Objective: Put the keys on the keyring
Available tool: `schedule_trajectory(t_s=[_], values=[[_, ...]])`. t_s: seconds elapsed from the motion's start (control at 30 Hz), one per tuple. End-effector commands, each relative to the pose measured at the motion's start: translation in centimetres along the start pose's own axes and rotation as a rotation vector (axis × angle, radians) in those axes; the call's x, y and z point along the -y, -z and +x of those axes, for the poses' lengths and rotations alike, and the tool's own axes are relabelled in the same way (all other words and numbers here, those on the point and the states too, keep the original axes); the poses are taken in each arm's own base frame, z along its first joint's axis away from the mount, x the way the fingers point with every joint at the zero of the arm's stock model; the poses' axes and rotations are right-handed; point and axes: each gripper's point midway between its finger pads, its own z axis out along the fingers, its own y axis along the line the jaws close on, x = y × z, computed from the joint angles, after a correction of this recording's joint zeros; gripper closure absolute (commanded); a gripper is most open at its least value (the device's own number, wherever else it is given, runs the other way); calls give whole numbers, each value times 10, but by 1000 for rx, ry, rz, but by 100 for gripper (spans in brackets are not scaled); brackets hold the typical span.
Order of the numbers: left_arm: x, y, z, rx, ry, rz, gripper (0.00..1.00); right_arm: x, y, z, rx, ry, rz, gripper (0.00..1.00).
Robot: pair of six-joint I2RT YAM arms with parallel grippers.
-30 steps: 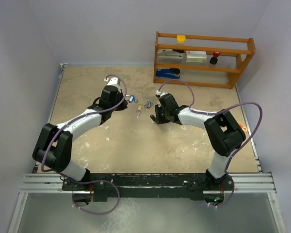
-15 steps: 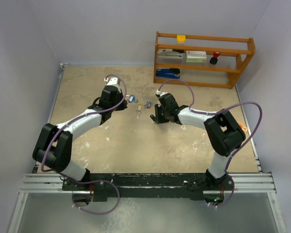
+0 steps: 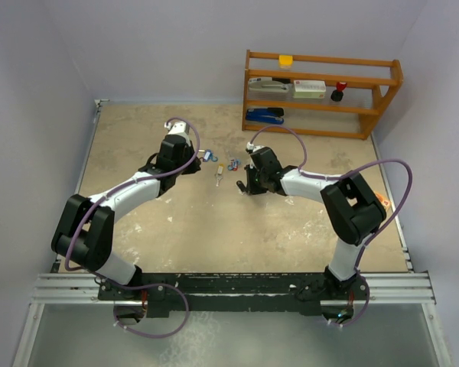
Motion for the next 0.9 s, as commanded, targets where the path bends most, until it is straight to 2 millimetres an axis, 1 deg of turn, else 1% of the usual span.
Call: schedule_trajectory(t_s=[0.0, 0.07, 0.13, 0.23, 0.5, 0.7, 0.73, 0.87], values=[[13, 0, -20, 59, 5, 28, 100, 1, 2, -5, 13, -2, 6, 95], [13, -1, -20, 59, 5, 30, 100, 4, 6, -11, 32, 7, 22, 97], [14, -1, -20, 58, 8, 37, 100, 10, 12, -22, 80, 39, 60, 99], [21, -2, -18, 49, 6, 57, 100, 9, 22, -34, 130, 92, 53, 100], [60, -3, -10, 30, -38, 125, 100, 2, 56, -60, 289, 156, 17, 100], [89, -2, -4, 21, -56, 190, 100, -8, 76, -76, 372, 191, -20, 100], [92, -2, -3, 18, -59, 198, 100, -5, 74, -69, 360, 196, -20, 100], [106, -2, 1, 3, -70, 236, 100, -11, 80, -71, 389, 217, -51, 100]])
